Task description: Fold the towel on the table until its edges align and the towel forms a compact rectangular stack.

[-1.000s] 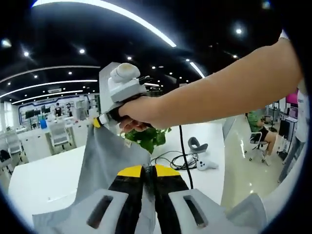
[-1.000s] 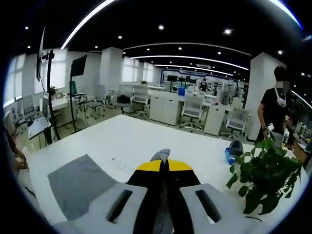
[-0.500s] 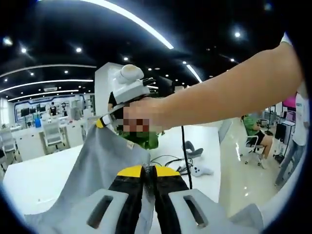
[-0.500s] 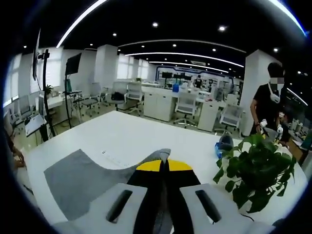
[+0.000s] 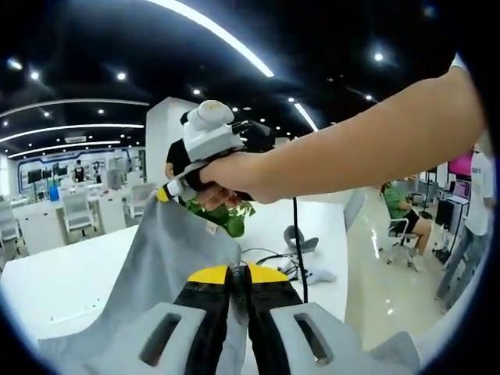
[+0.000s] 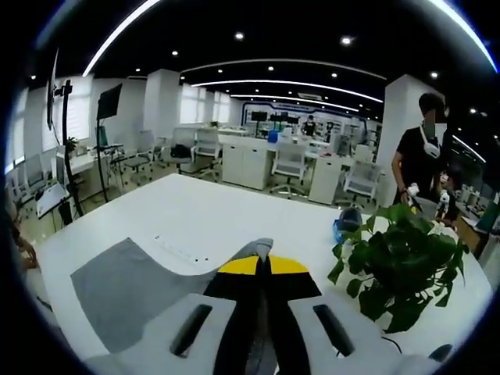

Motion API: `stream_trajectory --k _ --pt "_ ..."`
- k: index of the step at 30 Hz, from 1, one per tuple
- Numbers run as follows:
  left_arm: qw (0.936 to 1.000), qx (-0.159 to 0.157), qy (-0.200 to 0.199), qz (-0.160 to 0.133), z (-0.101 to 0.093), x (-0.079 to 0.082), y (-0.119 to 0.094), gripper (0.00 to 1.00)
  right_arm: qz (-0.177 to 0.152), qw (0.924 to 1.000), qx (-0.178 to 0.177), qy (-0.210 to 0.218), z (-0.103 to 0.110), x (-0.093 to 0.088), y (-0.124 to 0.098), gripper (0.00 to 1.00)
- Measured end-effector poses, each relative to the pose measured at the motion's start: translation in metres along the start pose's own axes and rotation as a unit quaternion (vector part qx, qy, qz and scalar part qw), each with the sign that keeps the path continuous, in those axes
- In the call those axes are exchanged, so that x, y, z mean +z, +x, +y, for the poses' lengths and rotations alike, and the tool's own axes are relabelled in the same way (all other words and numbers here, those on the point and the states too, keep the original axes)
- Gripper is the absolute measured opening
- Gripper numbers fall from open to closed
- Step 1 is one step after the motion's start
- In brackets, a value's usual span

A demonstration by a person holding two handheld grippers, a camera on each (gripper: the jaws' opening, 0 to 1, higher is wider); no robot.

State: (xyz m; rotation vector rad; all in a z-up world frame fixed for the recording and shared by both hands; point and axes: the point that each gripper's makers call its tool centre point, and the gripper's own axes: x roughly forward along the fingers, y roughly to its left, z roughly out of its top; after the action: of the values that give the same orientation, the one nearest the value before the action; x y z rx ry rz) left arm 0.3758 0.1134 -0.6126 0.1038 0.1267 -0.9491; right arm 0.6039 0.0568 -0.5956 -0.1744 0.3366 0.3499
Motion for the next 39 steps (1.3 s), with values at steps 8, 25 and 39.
stream_trajectory --k 8,25,39 --pt "0.9998 0.021 0.003 -0.002 0.023 -0.001 -0.016 0.07 0.004 0.9999 0.01 -0.001 0.017 0.011 0.013 0.0" --pt "0.9977 0.067 0.0 0.013 0.056 -0.011 -0.043 0.07 0.025 0.9982 0.055 0.002 0.061 0.004 0.044 0.0" --pt "0.9886 0.143 -0.045 0.016 0.069 -0.019 -0.06 0.07 0.014 0.9927 0.118 0.019 0.088 0.013 0.07 0.0"
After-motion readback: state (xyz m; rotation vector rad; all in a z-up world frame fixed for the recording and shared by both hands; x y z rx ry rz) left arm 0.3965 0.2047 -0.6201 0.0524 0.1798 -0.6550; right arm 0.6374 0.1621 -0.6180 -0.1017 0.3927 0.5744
